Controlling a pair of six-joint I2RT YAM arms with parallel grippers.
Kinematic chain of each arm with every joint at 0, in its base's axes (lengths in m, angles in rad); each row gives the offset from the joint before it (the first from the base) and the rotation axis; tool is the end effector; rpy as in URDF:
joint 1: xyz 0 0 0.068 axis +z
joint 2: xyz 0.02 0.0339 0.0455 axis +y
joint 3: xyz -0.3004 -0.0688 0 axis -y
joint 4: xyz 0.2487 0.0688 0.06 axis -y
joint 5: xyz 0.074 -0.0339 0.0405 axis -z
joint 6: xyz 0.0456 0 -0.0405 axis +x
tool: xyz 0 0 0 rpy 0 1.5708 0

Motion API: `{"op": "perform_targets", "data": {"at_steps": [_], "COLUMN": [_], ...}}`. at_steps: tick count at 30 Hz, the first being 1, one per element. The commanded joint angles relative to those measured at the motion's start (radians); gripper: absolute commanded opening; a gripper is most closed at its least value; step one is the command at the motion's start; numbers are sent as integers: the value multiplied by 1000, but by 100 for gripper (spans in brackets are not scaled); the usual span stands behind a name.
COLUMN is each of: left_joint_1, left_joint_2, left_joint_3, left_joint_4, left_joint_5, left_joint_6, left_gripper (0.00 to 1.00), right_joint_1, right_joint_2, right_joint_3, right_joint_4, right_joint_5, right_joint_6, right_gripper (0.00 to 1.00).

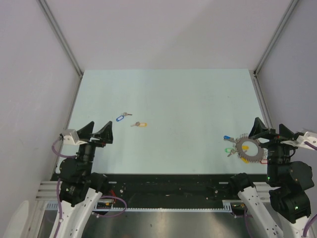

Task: Put the keys on the keyring

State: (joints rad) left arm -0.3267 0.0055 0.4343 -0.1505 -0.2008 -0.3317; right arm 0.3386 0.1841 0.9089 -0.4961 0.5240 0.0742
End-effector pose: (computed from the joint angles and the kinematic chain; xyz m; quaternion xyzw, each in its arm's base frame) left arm 0.0360 -0.0026 0.3057 -0.0815 0.5990 -0.1997 0.7712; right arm -0.0098 -0.0276 0.4040 0.1219 0.6221 -0.0026 0.7734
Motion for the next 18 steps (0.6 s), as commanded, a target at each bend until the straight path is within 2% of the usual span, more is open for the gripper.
{"op": "perform_targets", "data": {"at_steps": [1,5,9,15,18], "left_joint_1": [9,11,11,11,6], "left_joint_2": [-33,-13,20,41,33], "left_joint_3": [0,38,58,81,84], "left_joint_4": [32,-23,-60,-89,-106], "left_joint_5": [31,24,35,78,95], "left_joint_6": [16,34,26,39,54], "left_gripper": [100,100,100,100,100], "right_joint_1": [5,5,7,2,-44], "right_joint_2": [25,81,208,405,541], "right_joint_3": [-2,-1,1,-1,2], "right_joint_4": [37,31,2,-76,-124], "right_joint_5": [-1,-82,-105,-39,-13], "right_joint_6": [13,15,76,245,343], "right_gripper": [100,100,100,100,100]}}
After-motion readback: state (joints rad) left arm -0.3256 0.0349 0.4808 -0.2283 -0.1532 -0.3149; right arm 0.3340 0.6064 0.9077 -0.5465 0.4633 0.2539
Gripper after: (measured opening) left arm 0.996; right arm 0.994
